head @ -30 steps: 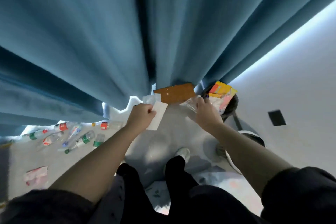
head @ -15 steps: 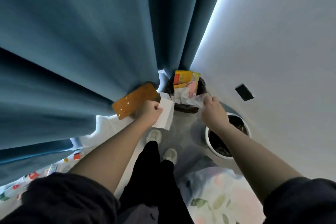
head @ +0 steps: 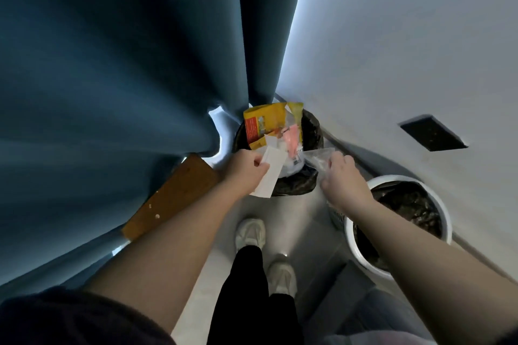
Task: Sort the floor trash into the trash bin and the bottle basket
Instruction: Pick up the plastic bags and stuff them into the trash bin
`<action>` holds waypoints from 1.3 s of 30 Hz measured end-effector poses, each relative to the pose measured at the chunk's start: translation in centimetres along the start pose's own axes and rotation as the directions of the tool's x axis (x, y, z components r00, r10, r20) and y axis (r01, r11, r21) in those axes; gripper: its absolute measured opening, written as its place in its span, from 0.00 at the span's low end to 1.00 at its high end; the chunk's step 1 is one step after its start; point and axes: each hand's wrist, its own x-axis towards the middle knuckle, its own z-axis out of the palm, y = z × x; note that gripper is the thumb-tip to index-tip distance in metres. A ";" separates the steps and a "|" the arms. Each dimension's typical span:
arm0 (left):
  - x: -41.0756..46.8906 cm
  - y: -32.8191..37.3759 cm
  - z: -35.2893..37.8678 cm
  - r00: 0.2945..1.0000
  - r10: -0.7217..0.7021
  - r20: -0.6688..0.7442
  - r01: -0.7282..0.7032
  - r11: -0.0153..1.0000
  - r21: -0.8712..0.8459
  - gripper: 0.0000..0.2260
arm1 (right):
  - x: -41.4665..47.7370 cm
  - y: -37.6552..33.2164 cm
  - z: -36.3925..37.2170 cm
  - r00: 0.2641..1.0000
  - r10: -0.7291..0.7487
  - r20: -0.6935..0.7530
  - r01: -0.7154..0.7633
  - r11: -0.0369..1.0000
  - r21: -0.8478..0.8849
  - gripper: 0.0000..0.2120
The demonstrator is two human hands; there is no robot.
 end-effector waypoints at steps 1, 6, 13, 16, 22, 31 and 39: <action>1.5 -0.2 0.4 1.000 0.013 0.001 -0.013 1.000 -0.001 0.14 | 1.3 -0.1 0.9 1.000 0.019 0.007 -0.019 1.000 0.017 0.06; 8.7 -2.9 2.5 1.000 0.021 0.017 -0.021 1.000 0.022 0.11 | 8.1 -1.1 5.7 0.997 0.079 -0.015 -0.077 0.993 0.090 0.09; 13.0 -6.1 6.6 0.995 0.057 -0.080 -0.044 0.987 0.152 0.13 | 13.2 -0.3 12.5 0.989 0.145 -0.023 -0.141 0.982 0.126 0.33; 11.9 -6.5 7.1 0.986 0.135 -0.094 -0.110 0.966 0.232 0.26 | 12.1 0.1 12.9 0.999 -0.014 0.029 0.006 0.966 0.260 0.40; 10.4 -8.1 7.0 0.957 0.271 0.103 -0.259 0.642 0.721 0.40 | 9.5 2.0 12.2 0.966 -0.184 0.183 0.201 0.976 -0.080 0.35; 16.3 -10.2 11.5 0.942 0.274 0.196 -0.246 0.163 0.956 0.40 | 15.6 1.8 16.7 0.889 -0.135 0.437 0.326 0.858 -0.398 0.30; 15.6 -8.2 10.5 0.953 0.212 0.217 -0.233 0.053 0.971 0.39 | 14.8 2.0 15.6 0.893 -0.111 0.435 0.298 0.872 -0.389 0.30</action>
